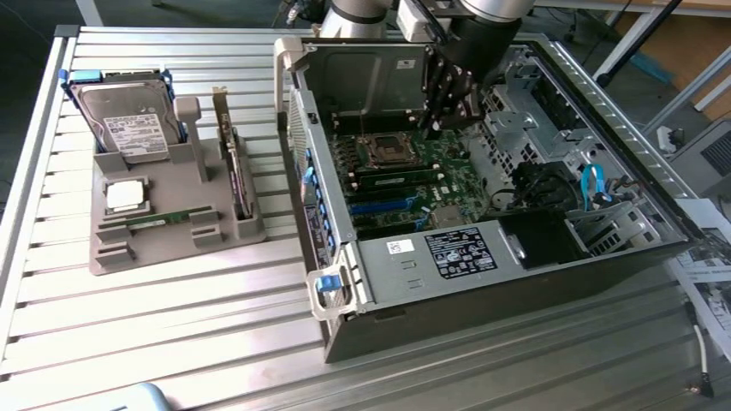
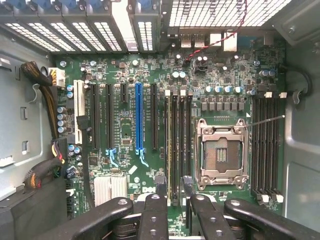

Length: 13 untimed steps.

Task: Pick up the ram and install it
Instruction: 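Insert the ram into the slot, then press down the ram until it locks into place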

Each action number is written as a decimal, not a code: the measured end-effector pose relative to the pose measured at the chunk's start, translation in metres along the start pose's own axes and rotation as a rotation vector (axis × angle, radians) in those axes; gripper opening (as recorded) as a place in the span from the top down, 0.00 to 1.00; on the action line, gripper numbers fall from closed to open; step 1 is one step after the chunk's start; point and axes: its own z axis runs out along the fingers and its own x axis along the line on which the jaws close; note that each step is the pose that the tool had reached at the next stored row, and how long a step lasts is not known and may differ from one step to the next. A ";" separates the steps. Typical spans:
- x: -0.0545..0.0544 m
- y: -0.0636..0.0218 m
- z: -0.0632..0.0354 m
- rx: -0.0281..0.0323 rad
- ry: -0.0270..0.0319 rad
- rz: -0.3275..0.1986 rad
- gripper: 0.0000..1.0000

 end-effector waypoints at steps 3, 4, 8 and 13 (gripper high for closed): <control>0.000 0.0000 -0.0008 -0.0001 0.0002 0.000 0.75; 0.000 0.0000 -0.0012 -0.0001 0.0003 0.000 0.75; 0.000 0.0000 -0.0023 0.0000 0.0001 0.000 0.75; 0.000 0.0000 -0.0024 0.0000 0.0003 0.000 0.75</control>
